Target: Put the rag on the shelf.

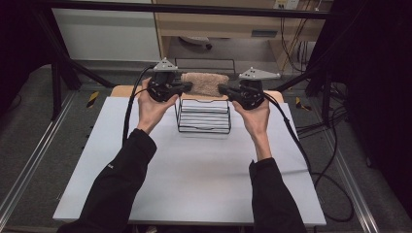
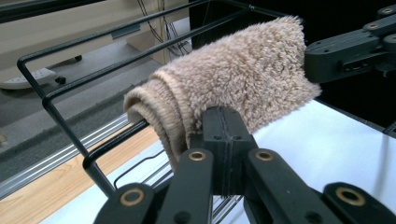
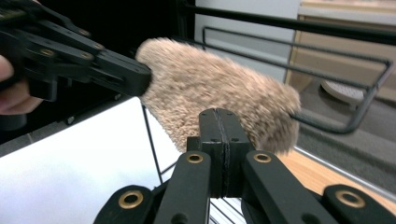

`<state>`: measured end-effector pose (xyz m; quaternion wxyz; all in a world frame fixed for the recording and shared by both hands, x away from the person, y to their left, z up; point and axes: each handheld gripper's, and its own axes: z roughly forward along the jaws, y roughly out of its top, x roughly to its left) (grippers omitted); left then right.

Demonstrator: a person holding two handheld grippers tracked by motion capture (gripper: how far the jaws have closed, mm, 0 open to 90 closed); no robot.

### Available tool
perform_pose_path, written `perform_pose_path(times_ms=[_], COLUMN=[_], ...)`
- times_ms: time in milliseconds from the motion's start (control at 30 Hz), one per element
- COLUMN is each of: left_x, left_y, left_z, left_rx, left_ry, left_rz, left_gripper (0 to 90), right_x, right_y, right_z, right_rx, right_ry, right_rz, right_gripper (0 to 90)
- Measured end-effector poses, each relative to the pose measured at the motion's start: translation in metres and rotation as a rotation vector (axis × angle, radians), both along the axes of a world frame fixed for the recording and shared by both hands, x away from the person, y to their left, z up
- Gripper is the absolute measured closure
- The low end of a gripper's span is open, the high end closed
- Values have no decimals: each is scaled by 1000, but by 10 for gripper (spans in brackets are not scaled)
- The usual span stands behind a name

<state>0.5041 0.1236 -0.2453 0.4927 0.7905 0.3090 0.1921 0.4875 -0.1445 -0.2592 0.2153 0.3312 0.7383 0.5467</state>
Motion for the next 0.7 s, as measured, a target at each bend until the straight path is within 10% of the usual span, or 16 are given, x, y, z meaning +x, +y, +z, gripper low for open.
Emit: perform_pose_path(times_ms=[700], left_x=[-2], left_y=[-2], left_z=[-1], left_rx=[-5], left_ry=[-10], left_rz=[9], left_gripper=[818], right_x=[-1], right_y=[-3], right_z=[-3], right_rx=[4], right_ry=[-37], right_rz=[-38], right_gripper=[853])
